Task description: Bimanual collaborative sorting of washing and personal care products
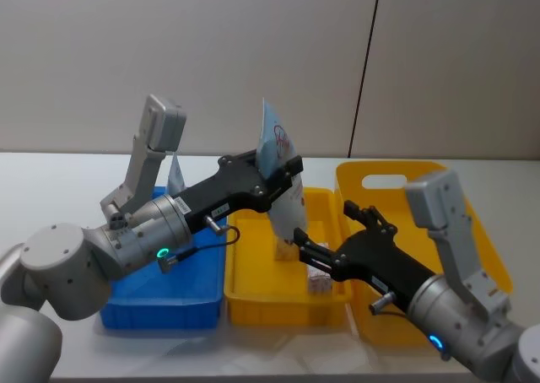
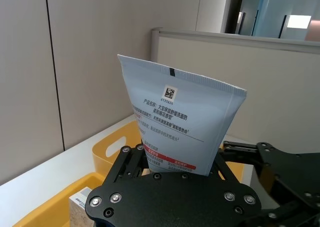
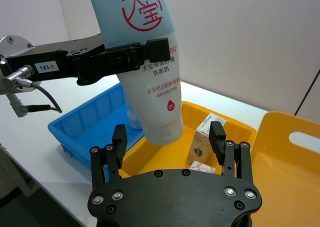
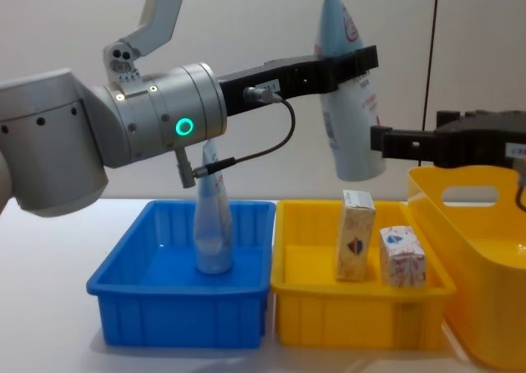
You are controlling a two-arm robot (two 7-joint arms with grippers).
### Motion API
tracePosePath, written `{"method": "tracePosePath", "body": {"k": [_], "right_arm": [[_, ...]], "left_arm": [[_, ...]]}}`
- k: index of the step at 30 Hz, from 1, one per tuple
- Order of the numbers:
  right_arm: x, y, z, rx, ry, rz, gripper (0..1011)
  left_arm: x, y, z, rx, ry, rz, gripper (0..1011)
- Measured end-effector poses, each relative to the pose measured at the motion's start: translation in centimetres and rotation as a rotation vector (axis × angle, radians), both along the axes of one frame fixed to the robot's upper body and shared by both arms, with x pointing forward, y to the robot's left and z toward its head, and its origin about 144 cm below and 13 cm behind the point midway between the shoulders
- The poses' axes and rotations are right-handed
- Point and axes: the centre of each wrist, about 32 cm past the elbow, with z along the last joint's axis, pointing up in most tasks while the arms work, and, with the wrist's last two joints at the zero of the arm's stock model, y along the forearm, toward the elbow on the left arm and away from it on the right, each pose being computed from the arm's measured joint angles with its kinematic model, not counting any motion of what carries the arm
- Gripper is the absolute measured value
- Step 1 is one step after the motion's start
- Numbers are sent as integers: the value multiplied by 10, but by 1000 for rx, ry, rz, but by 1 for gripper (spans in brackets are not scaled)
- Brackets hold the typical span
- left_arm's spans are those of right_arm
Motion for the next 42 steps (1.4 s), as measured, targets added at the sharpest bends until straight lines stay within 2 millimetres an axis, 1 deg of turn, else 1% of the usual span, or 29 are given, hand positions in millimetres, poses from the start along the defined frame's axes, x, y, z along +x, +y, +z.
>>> {"method": "tracePosePath", "body": {"k": [7, 13, 28, 33, 34, 36, 41, 42], "right_arm": [[11, 8, 4, -51, -22, -9, 1003], [23, 20, 5, -92, -40, -15, 1003], [41, 42, 2, -140, -40, -10, 1003], [44, 46, 1, -148, -40, -11, 929], [44, 47, 1, -149, -40, -11, 883], [45, 48, 1, -151, -40, -11, 852], [47, 50, 0, -156, -40, -11, 707], [47, 51, 0, -156, -40, -10, 663]], "left_arm": [[1, -1, 0, 0, -1, -5, 308], [1, -1, 0, 0, -2, -7, 308], [1, -1, 1, 0, -2, -11, 308], [1, -1, 1, 0, -2, -11, 308], [1, -1, 1, 0, -2, -11, 308], [1, -1, 1, 0, -2, -11, 308], [1, -1, 1, 0, -2, -11, 308], [1, -1, 1, 0, -2, -11, 308]]}}
